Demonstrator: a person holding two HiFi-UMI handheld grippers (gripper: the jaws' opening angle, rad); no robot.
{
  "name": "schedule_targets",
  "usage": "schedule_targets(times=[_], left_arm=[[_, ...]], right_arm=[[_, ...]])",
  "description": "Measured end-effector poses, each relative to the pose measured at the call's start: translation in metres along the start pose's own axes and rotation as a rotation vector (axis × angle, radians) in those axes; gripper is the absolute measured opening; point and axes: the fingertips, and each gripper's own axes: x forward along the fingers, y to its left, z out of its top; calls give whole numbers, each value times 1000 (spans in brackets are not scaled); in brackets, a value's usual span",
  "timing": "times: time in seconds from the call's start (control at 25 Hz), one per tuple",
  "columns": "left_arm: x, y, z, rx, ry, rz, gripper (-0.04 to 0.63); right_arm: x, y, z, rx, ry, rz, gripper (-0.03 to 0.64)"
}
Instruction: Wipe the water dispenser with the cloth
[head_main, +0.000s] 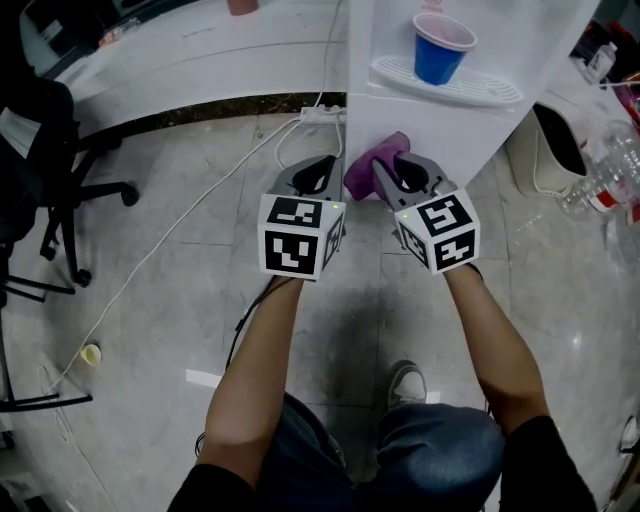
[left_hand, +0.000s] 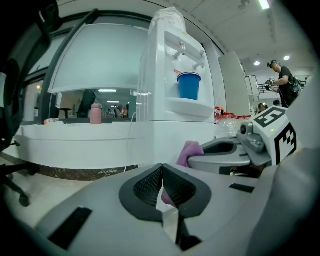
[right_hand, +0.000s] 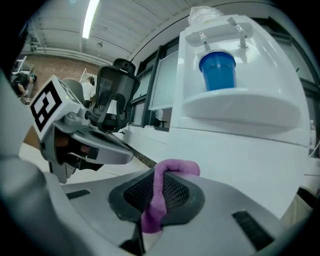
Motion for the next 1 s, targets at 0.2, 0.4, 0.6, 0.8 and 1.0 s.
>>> schedule_targets(times=[0.2, 0.4, 0.6, 0.8, 1.0], left_arm=[[-9, -1, -7, 44, 22, 7, 26], [-20, 7, -18, 20, 35, 27, 26], [-24, 16, -16, -3, 30, 40, 26], [-22, 15, -18, 1, 41, 38, 26], [-14, 9, -16, -13, 37, 28, 26]], right_arm=[[34, 21, -27, 22, 26, 31, 32], [60, 27, -53, 69, 46, 6, 32], [73, 26, -69, 90, 74, -22, 32], [70, 19, -76, 86, 80, -43, 32], [56, 1, -86, 92, 88, -88, 32]])
